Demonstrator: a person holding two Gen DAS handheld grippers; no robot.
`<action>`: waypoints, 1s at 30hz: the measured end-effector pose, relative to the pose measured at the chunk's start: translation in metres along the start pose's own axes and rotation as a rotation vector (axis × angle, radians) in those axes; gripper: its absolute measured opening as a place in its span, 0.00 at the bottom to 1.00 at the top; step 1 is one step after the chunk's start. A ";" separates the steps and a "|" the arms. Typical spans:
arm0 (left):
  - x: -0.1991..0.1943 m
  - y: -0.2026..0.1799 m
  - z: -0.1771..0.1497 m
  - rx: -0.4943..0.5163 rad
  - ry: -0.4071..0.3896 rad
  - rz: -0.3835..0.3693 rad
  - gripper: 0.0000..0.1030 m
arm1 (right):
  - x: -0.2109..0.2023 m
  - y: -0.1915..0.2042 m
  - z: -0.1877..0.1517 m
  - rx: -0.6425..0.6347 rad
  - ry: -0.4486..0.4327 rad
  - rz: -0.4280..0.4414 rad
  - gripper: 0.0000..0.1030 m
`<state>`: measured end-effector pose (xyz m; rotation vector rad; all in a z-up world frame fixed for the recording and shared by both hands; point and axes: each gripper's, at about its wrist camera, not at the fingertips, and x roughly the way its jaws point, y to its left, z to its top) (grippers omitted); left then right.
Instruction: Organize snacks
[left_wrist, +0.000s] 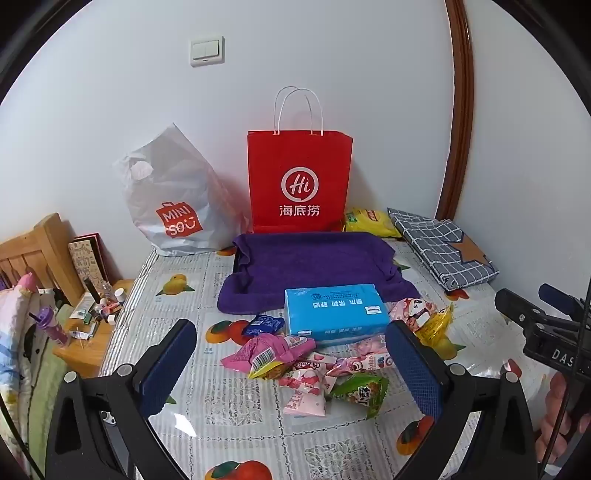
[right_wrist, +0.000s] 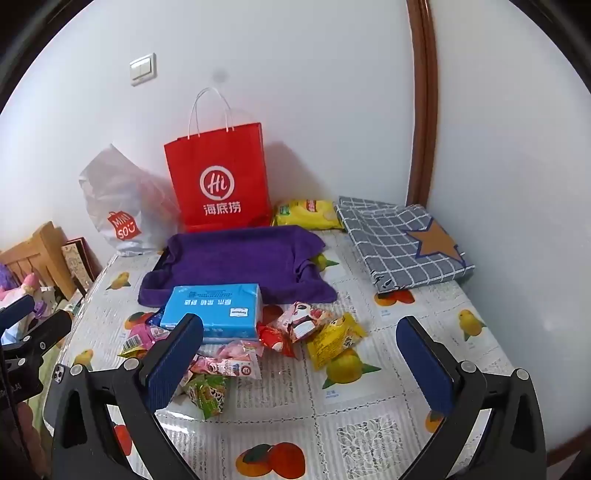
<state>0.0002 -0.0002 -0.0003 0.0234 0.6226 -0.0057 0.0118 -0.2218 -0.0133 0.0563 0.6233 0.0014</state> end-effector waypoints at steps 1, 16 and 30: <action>0.000 0.000 0.000 -0.002 -0.001 0.000 1.00 | 0.001 0.000 0.000 -0.004 0.005 0.006 1.00; -0.006 0.011 0.004 -0.055 -0.027 -0.007 1.00 | -0.013 0.007 -0.003 -0.034 -0.039 -0.027 1.00; -0.011 0.009 0.005 -0.044 -0.034 -0.004 1.00 | -0.018 0.009 -0.003 -0.022 -0.050 -0.014 1.00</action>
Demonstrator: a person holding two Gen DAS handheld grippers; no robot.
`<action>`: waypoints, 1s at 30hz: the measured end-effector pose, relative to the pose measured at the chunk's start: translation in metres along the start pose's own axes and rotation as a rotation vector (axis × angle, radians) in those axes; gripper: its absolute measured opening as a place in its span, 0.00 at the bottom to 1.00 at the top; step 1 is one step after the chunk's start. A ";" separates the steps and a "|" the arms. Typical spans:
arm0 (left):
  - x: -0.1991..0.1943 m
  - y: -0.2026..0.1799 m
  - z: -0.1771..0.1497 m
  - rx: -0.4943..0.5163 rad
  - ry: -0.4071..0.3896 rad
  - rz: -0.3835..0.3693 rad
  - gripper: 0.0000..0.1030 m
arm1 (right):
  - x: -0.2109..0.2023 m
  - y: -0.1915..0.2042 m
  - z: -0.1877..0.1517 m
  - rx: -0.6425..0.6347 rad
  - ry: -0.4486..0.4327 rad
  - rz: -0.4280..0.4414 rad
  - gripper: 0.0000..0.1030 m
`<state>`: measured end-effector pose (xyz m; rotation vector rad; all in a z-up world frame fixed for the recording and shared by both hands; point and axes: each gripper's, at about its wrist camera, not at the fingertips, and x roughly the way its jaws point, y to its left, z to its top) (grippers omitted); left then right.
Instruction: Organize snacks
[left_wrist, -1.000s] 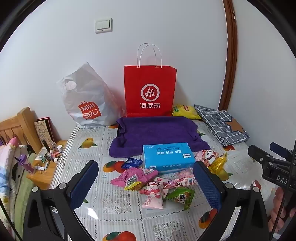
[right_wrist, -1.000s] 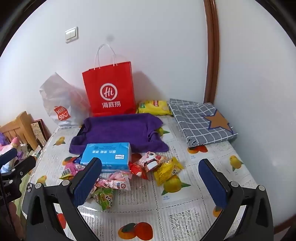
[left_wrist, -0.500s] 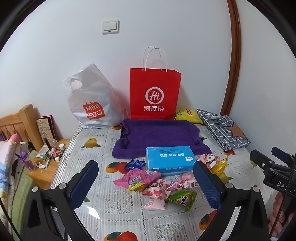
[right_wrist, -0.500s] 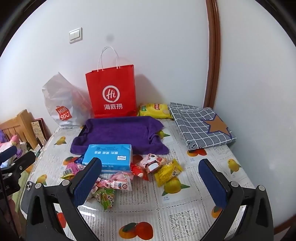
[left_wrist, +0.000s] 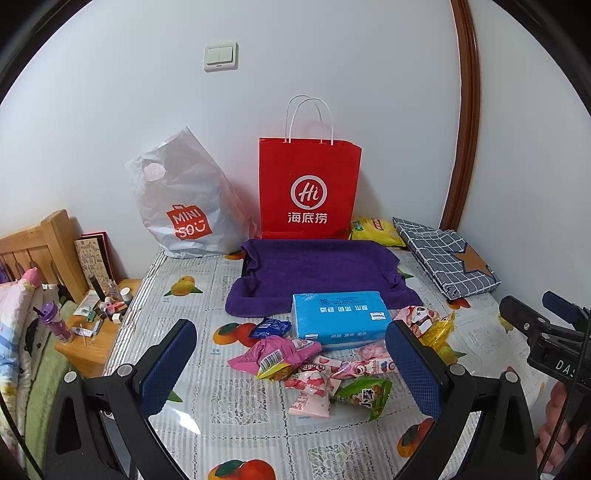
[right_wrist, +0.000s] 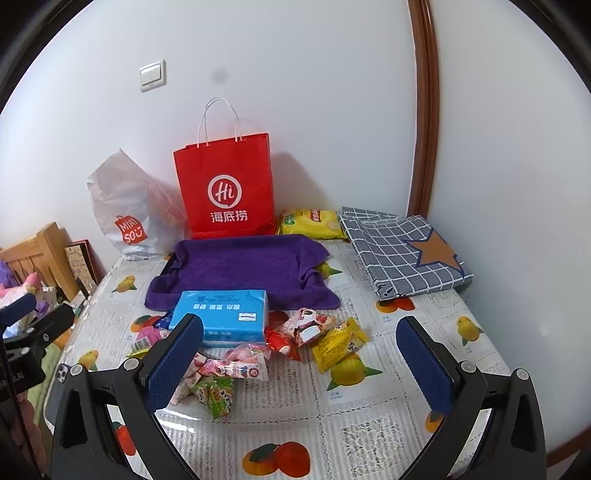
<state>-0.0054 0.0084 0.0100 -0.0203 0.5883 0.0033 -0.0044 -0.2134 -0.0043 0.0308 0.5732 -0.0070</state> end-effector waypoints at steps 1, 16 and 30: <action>0.000 0.000 0.000 -0.001 -0.001 0.000 1.00 | 0.000 0.001 0.000 -0.004 -0.001 -0.001 1.00; -0.004 -0.001 -0.001 0.000 -0.007 -0.007 1.00 | -0.003 0.003 -0.002 -0.009 -0.009 -0.005 1.00; -0.005 -0.002 -0.006 -0.002 -0.008 -0.011 1.00 | -0.001 0.004 -0.003 -0.001 -0.008 0.006 1.00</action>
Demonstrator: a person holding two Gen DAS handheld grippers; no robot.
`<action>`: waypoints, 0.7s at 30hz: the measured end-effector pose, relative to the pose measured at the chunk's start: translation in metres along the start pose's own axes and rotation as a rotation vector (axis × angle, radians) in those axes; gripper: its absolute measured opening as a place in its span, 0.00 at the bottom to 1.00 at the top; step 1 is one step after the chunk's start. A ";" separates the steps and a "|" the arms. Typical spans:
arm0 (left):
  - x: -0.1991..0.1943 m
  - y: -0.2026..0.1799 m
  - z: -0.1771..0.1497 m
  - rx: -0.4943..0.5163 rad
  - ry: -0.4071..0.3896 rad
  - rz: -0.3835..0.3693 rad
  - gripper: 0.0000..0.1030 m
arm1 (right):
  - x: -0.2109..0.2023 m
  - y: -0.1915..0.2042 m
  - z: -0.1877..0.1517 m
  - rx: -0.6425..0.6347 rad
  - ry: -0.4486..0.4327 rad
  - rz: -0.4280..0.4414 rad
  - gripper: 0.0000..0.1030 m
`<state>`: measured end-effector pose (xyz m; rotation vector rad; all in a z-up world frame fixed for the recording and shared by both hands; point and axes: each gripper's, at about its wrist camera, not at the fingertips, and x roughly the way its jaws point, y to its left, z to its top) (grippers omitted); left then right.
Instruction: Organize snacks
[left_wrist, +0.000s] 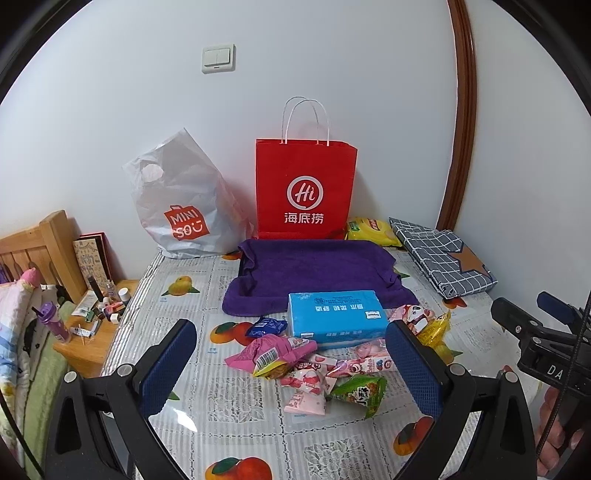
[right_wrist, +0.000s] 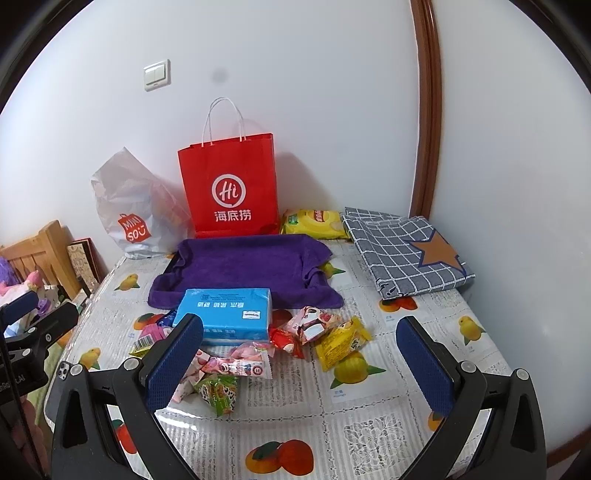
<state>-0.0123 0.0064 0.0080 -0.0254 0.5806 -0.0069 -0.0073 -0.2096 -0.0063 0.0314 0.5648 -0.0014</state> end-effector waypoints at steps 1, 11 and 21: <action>0.000 -0.001 0.000 0.004 -0.002 0.001 1.00 | 0.000 0.000 -0.001 -0.001 0.000 0.004 1.00; 0.001 0.000 -0.002 -0.007 0.000 -0.005 1.00 | 0.000 0.002 -0.005 -0.014 -0.003 -0.005 1.00; 0.001 -0.003 -0.004 0.003 0.001 -0.003 1.00 | -0.001 0.005 -0.004 -0.026 -0.008 0.000 1.00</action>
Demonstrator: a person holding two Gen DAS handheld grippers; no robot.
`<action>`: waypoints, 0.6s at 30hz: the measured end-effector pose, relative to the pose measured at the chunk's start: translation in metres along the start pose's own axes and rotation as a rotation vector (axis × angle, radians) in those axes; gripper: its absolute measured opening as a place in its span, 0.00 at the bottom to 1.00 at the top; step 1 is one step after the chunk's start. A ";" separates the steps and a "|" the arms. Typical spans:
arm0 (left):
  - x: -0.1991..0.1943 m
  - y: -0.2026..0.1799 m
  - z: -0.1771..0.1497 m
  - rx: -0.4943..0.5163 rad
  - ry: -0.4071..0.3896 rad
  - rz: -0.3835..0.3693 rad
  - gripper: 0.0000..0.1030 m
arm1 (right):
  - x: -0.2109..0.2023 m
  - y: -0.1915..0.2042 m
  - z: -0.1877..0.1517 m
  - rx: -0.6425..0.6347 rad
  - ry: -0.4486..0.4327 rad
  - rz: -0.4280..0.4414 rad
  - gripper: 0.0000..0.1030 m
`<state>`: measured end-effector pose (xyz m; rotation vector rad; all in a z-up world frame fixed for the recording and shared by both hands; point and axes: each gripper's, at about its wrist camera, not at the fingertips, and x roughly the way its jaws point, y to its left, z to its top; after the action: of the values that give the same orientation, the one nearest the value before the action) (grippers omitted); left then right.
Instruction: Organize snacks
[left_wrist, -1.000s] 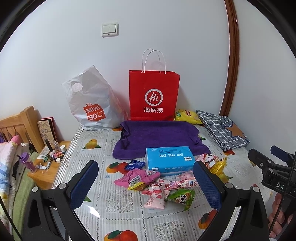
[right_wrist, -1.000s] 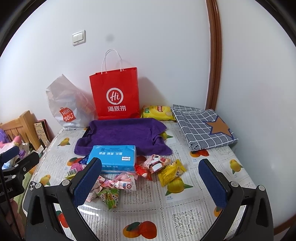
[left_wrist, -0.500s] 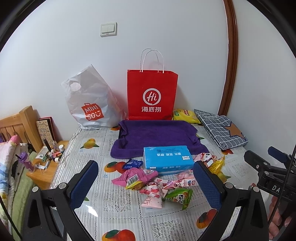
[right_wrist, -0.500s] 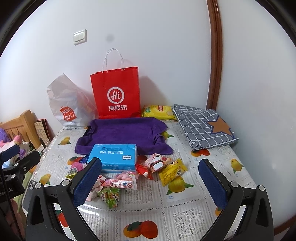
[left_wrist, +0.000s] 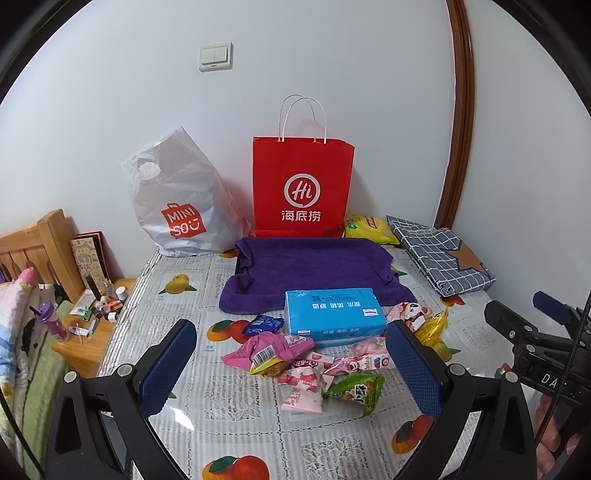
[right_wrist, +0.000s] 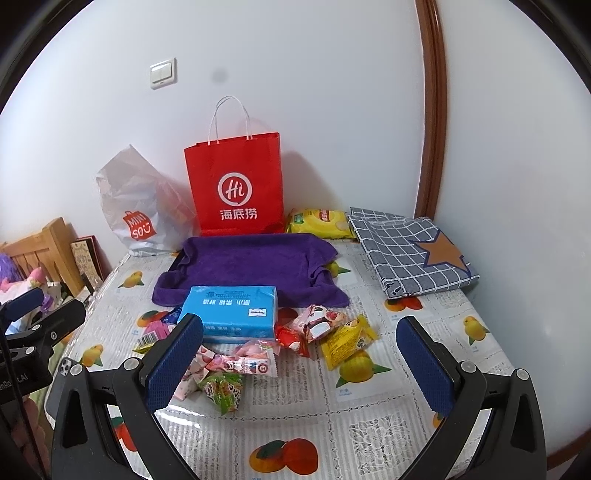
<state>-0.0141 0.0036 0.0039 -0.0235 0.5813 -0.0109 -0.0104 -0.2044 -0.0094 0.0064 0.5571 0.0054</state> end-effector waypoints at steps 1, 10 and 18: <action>0.000 0.000 0.000 0.001 -0.001 0.001 1.00 | 0.000 0.000 0.001 0.001 -0.003 0.000 1.00; 0.000 -0.001 0.000 0.002 0.003 0.000 1.00 | 0.000 -0.001 -0.001 0.011 -0.004 0.009 1.00; 0.005 -0.001 0.002 0.008 0.004 0.010 1.00 | 0.001 -0.002 -0.001 0.007 -0.008 0.017 1.00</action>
<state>-0.0092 0.0027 0.0031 -0.0132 0.5856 -0.0035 -0.0096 -0.2064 -0.0105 0.0182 0.5492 0.0197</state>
